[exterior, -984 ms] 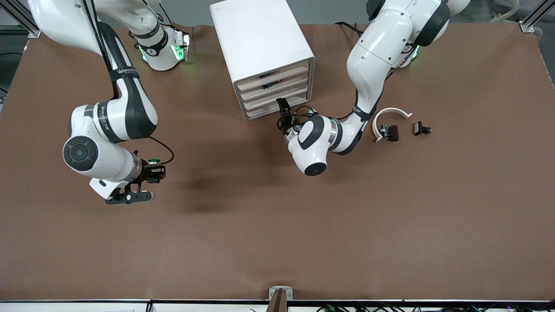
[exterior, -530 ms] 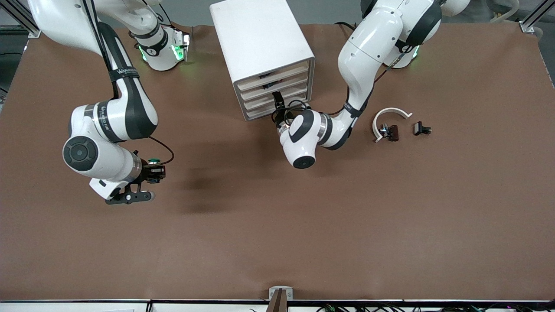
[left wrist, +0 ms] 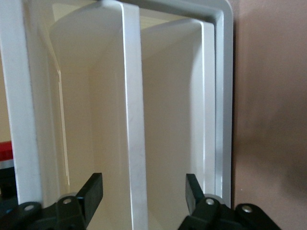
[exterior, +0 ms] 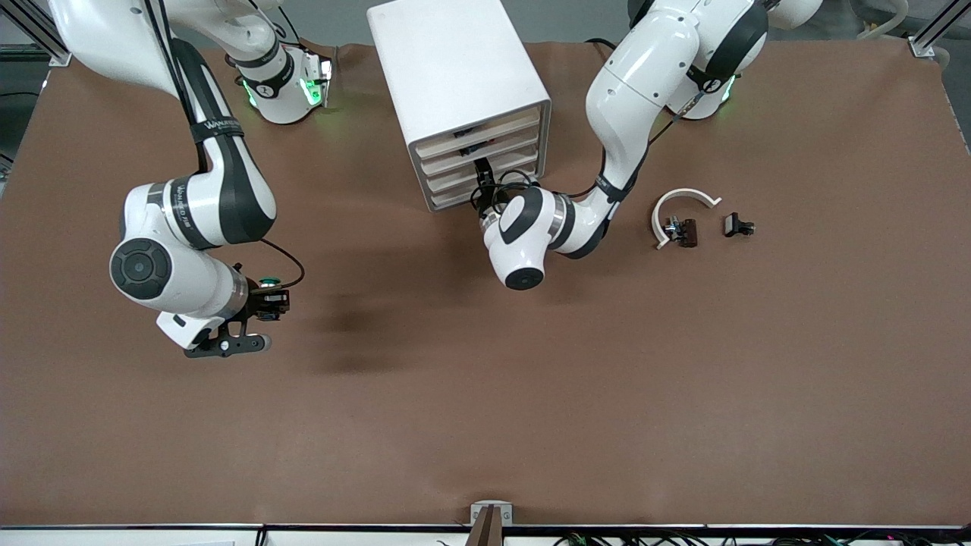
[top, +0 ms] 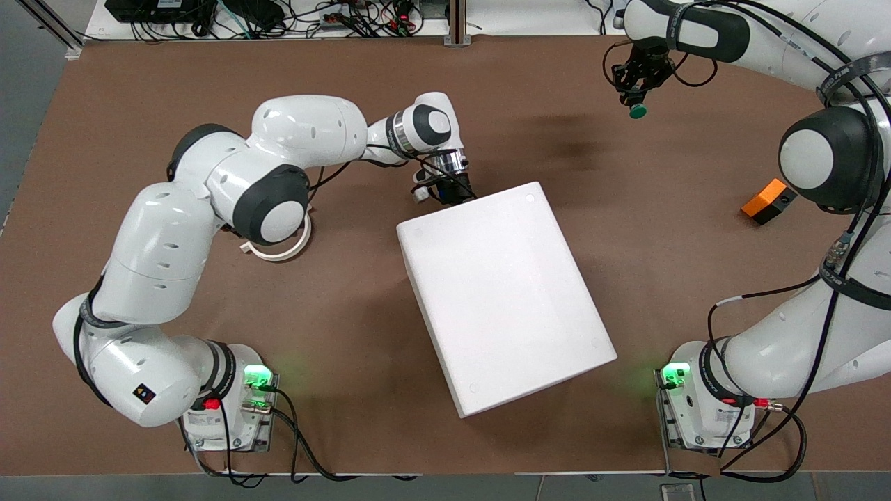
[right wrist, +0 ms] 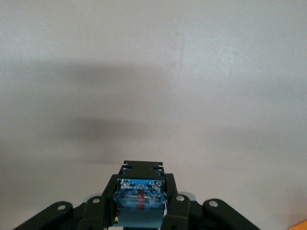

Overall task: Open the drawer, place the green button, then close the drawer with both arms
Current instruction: 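Pull the lowest drawer open with the left gripper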

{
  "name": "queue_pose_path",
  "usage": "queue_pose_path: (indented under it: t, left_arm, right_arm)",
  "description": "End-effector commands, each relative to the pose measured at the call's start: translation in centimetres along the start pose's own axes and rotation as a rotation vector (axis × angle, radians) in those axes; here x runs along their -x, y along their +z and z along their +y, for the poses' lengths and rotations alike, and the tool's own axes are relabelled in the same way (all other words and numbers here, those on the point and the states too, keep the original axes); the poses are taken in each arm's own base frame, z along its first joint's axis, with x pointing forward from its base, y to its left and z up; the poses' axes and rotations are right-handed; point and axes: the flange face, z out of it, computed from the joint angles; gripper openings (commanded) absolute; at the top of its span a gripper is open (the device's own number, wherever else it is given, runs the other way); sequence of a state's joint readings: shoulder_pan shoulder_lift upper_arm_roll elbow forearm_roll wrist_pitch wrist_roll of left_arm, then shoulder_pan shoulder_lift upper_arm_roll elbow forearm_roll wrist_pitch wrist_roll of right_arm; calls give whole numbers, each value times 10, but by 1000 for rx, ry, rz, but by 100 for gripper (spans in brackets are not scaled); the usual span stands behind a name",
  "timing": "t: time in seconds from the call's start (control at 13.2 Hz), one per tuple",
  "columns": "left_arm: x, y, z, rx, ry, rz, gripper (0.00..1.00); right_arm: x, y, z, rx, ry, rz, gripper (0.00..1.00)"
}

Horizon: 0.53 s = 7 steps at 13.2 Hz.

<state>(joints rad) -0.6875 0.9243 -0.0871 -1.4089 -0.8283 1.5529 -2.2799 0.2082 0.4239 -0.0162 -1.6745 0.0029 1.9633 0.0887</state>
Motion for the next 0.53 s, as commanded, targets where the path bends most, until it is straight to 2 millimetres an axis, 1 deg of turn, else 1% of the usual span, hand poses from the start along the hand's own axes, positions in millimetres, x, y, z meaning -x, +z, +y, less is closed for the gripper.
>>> queue_pose_path:
  t: [0.0,0.08,0.15,0.23,0.38,0.45]
  left_arm:
    - [5,2,-3,-18,-12,-8,48]
    - [5,2,-2,-19,-13,-8,42]
    - [5,2,-2,-19,-12,-8,29]
    - [4,1,-1,-21,-14,-11,12]
    - [2,-3,1,-21,-15,-18,0]
    - [2,-3,1,-19,-14,-18,0]
  right_arm:
    - [-2,-4,-1,-4,5,-2,21]
    - [-2,-4,-1,-4,5,-2,22]
    - [-2,-5,0,-4,7,0,22]
    - [-2,-5,0,-4,7,0,22]
    - [-2,-4,0,-7,9,-1,22]
    - [-2,-4,-1,-10,9,-2,22]
